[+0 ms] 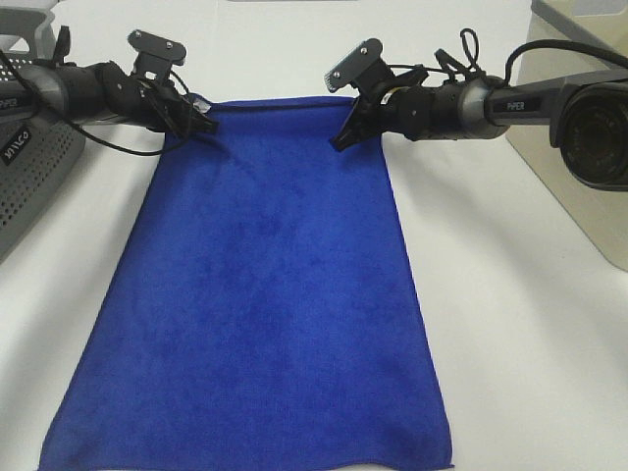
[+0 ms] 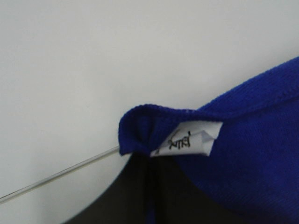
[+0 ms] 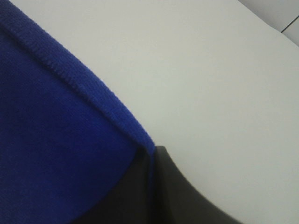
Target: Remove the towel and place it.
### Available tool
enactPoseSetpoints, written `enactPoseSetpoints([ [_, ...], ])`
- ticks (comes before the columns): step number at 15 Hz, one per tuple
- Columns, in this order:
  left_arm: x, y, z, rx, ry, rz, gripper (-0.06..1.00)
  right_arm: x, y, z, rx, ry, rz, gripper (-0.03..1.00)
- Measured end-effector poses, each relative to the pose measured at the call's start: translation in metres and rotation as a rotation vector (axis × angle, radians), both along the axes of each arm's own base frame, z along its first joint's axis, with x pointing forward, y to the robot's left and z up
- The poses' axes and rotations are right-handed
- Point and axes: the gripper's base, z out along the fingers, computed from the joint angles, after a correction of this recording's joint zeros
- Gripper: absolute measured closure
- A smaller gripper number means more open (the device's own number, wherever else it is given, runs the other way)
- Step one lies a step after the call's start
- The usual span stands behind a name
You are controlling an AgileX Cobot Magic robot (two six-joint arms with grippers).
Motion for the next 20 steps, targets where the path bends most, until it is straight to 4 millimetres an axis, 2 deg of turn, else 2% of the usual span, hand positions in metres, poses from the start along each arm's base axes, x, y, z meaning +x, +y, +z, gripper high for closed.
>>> enactPoseSetpoints([
  [3,0.000,0.000,-0.002,0.003,-0.003,0.002,0.93,0.000,0.000,0.000,0.003,-0.003,-0.002,0.95],
  [4,0.000,0.000,-0.002,0.009,-0.005,-0.001,0.88,0.000,0.000,0.000,0.021,0.001,-0.012,0.94],
  [7,0.002,0.001,0.000,0.027,-0.036,-0.001,0.66,0.000,0.000,0.000,0.035,0.005,-0.019,0.76],
  [9,0.003,0.002,0.002,0.027,-0.069,0.009,0.45,0.001,-0.001,0.001,0.052,0.005,-0.031,0.54],
  [11,0.004,0.002,0.004,0.027,-0.083,0.013,0.35,0.001,-0.001,0.001,0.065,0.006,-0.041,0.42],
  [17,0.008,0.004,0.012,0.026,-0.180,0.043,0.33,0.000,-0.001,0.002,0.037,0.014,-0.020,0.39],
  [20,0.004,0.002,0.019,0.021,-0.097,0.010,0.33,-0.002,-0.001,0.011,0.056,0.061,-0.026,0.39],
])
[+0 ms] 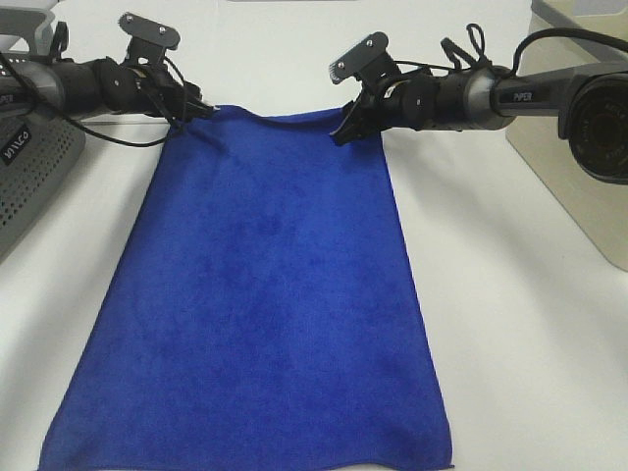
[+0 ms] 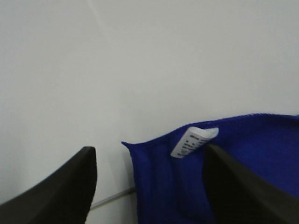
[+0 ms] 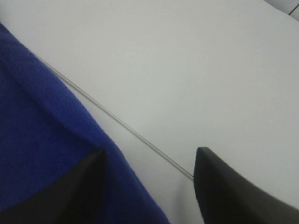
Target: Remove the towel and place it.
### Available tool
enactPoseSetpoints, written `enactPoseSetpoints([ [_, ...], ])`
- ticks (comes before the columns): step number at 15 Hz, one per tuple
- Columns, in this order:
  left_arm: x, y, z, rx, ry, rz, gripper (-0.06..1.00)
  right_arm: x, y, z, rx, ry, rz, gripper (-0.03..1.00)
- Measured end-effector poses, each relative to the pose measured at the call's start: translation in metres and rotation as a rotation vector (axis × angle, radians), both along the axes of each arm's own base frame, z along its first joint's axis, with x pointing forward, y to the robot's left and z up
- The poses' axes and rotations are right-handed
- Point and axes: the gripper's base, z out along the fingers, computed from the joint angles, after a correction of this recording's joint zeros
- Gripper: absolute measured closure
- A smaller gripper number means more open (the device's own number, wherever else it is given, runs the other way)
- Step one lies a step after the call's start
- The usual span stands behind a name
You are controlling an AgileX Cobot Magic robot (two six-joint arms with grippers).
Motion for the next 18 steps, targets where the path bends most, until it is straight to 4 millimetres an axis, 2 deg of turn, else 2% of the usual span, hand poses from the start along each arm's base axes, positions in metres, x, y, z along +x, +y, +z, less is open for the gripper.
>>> enactPoseSetpoints([
  [6,-0.019,-0.007,0.043,-0.007,0.231,-0.106,0.33,0.009,-0.005,0.018,0.007,-0.180,-0.026,0.39],
  [7,-0.021,-0.008,0.048,-0.008,0.253,-0.117,0.33,0.007,-0.006,0.018,0.024,-0.134,-0.035,0.39],
  [9,-0.028,-0.009,0.062,-0.009,0.299,-0.140,0.33,-0.002,-0.005,0.018,0.031,0.069,-0.010,0.41],
  [10,-0.034,-0.009,0.077,-0.021,0.338,-0.147,0.33,-0.012,-0.003,0.031,0.019,0.205,0.032,0.43],
  [13,-0.055,-0.004,0.109,-0.006,0.482,-0.105,0.32,-0.039,-0.001,0.078,0.004,0.427,0.117,0.44],
  [15,-0.072,0.005,0.123,0.021,0.627,-0.015,0.32,-0.051,0.000,0.100,0.026,0.504,0.149,0.44],
  [17,-0.088,0.018,0.141,0.011,0.749,0.144,0.32,-0.053,0.006,0.102,0.131,0.534,0.149,0.45],
  [18,-0.089,0.020,0.144,0.005,0.758,0.165,0.32,-0.052,0.007,0.100,0.159,0.531,0.142,0.45],
])
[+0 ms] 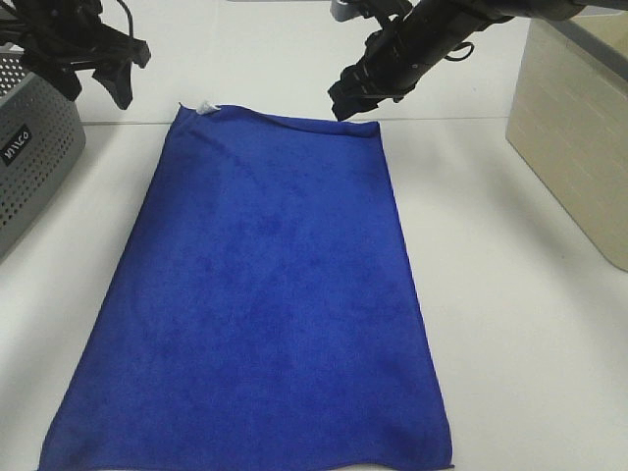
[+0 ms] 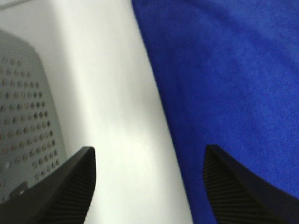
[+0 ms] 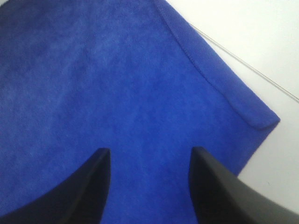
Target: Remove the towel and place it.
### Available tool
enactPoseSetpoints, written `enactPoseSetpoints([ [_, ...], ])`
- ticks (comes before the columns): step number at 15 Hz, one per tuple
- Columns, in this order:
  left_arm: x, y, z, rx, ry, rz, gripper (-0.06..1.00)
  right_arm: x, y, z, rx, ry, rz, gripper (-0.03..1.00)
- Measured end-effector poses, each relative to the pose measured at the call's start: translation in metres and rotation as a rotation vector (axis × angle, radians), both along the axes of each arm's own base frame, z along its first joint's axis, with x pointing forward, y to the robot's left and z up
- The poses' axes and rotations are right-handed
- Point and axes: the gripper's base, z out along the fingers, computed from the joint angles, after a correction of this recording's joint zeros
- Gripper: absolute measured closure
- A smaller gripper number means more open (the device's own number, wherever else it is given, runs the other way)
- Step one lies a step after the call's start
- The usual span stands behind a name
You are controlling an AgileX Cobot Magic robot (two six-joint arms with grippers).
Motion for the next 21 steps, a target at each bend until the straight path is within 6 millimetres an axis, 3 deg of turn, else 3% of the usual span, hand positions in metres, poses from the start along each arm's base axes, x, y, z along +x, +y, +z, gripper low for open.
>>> enactPoseSetpoints([
  [4,0.000,0.004,0.008,-0.001,-0.008,0.033,0.32,0.017,0.003,-0.023,0.045,-0.112,-0.058,0.45],
  [5,0.000,0.004,0.008,-0.004,-0.008,0.033,0.32,0.023,0.002,-0.038,0.029,-0.150,-0.069,0.45],
  [10,0.000,0.003,0.008,-0.010,-0.007,0.034,0.32,0.036,-0.001,-0.075,0.027,-0.228,-0.147,0.53],
  [15,0.000,0.003,0.008,-0.010,-0.006,0.033,0.32,0.053,0.003,-0.097,0.041,-0.275,-0.167,0.56],
  [21,0.000,0.003,0.008,-0.009,-0.005,0.023,0.32,0.060,-0.004,-0.129,-0.043,-0.375,-0.185,0.56],
])
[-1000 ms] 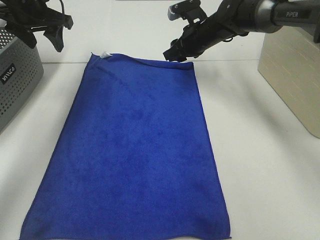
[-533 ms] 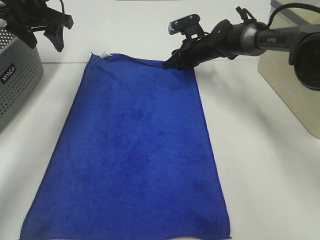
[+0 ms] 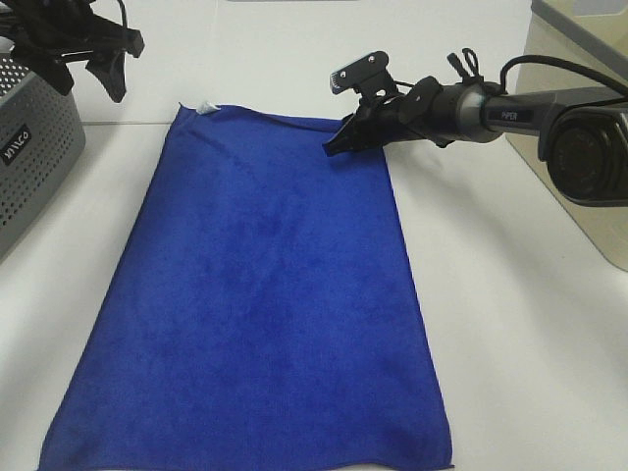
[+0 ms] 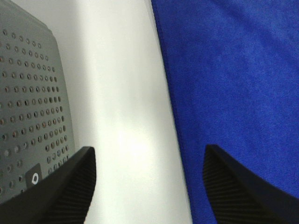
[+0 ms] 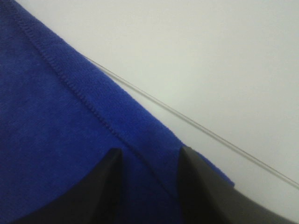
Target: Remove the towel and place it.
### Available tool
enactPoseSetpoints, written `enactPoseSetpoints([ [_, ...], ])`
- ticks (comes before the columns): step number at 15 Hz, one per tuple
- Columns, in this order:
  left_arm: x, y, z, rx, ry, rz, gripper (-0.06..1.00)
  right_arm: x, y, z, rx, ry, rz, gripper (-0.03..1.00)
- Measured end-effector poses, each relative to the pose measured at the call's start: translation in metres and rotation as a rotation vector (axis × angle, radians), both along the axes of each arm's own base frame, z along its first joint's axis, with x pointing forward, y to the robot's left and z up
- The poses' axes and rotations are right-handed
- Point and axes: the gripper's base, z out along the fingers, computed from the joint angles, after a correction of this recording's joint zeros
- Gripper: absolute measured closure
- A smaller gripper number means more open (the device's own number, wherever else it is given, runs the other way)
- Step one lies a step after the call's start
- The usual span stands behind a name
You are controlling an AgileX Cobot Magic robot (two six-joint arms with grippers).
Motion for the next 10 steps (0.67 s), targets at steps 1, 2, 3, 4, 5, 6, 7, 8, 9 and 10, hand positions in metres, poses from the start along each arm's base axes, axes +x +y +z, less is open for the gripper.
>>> enactPoseSetpoints([
  [1,0.000,0.000,0.000,-0.005,0.001,0.000,0.32,0.001,-0.001,-0.001,-0.006,-0.021,-0.014,0.56],
  [2,0.000,-0.001,0.000,-0.003,0.000,-0.008,0.32,0.003,-0.002,0.000,-0.009,-0.045,-0.028,0.56],
  [3,0.000,-0.001,0.000,-0.003,0.000,-0.011,0.32,0.005,-0.004,0.002,-0.016,-0.075,-0.044,0.56],
  [4,0.000,-0.001,0.000,-0.002,0.000,-0.014,0.32,0.007,-0.006,0.005,-0.020,-0.106,-0.063,0.56],
  [5,0.000,-0.001,0.000,0.000,0.000,-0.018,0.32,0.008,-0.007,0.006,-0.022,-0.129,-0.078,0.57],
  [6,0.000,-0.001,0.000,0.001,0.000,-0.021,0.32,0.010,-0.008,0.008,-0.024,-0.156,-0.095,0.57],
  [7,0.000,-0.001,0.000,-0.005,0.001,-0.021,0.32,0.011,-0.010,0.011,-0.027,-0.189,-0.117,0.59],
  [8,0.000,-0.001,0.000,-0.005,0.001,-0.021,0.32,0.012,-0.012,0.012,-0.027,-0.201,-0.129,0.60],
  [9,0.000,-0.001,0.000,-0.005,0.001,-0.021,0.32,0.012,-0.014,0.011,-0.016,-0.177,-0.126,0.60],
  [10,0.000,-0.001,0.000,-0.004,0.001,-0.022,0.32,0.010,-0.013,0.008,0.001,-0.120,-0.101,0.61],
])
